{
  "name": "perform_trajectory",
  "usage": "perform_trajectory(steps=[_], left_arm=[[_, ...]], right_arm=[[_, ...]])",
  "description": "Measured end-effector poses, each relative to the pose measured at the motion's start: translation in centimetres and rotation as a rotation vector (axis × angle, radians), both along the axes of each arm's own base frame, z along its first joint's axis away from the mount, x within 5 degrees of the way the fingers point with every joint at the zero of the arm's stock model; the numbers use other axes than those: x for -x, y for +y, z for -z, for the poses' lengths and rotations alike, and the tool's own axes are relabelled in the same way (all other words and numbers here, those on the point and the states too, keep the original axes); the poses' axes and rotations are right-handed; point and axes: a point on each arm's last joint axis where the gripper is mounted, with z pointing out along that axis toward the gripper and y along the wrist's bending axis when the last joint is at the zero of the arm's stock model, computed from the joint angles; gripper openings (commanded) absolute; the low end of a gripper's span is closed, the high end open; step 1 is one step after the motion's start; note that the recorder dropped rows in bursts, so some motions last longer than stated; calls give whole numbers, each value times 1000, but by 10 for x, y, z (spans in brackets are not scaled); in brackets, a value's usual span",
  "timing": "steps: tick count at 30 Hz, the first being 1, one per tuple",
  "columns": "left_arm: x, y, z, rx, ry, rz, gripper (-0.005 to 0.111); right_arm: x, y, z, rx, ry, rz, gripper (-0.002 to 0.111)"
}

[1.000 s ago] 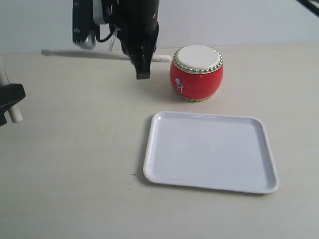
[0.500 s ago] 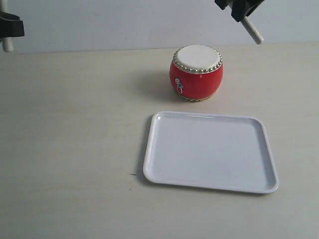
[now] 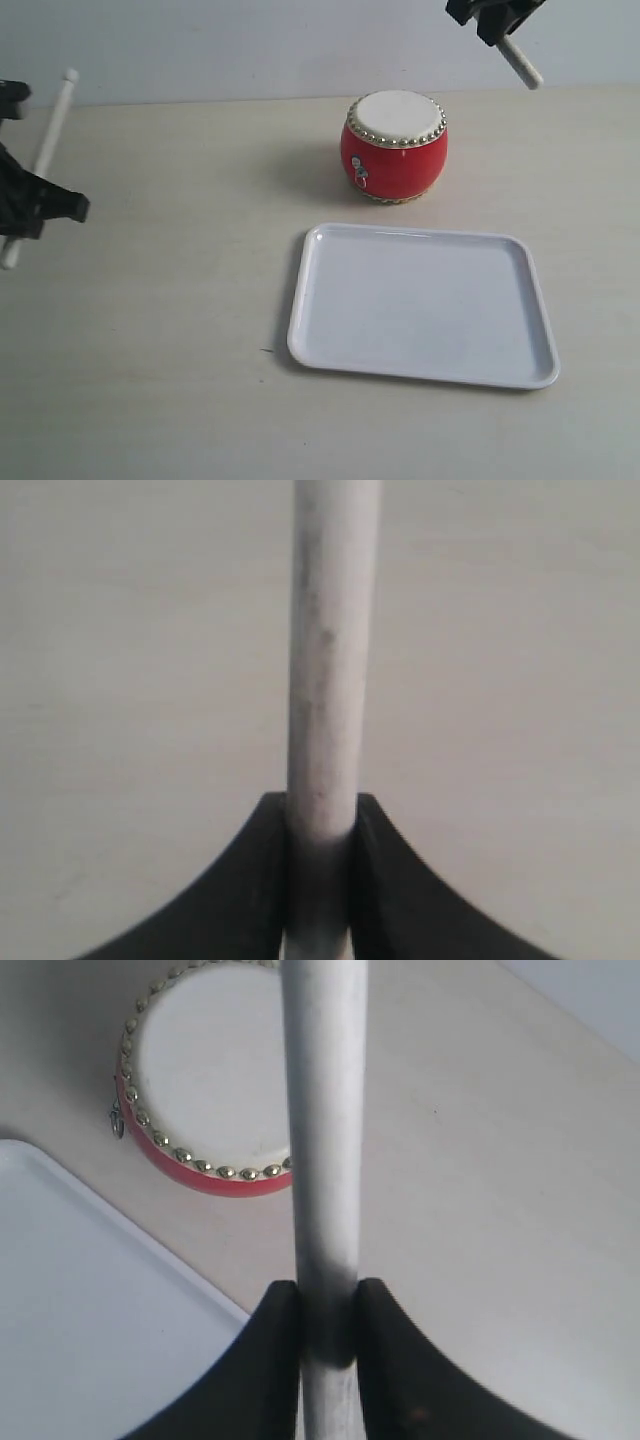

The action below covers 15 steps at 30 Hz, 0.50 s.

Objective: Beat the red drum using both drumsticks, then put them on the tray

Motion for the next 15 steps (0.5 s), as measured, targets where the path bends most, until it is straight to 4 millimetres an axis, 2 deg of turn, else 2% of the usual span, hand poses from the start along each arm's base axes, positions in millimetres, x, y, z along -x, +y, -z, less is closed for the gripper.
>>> perform_trajectory(steps=[4, 5, 9, 15], left_arm=[[3, -39, 0, 10, 87, 148, 0], [8, -57, -5, -5, 105, 213, 0], [17, -98, -25, -24, 104, 341, 0], [21, -119, -32, -15, 50, 460, 0]], right_arm=[[-2, 1, 6, 3, 22, 9, 0], [-3, 1, 9, 5, 31, 11, 0], [0, 0, 24, 13, 88, 36, 0], [7, -2, 48, 28, 170, 51, 0]])
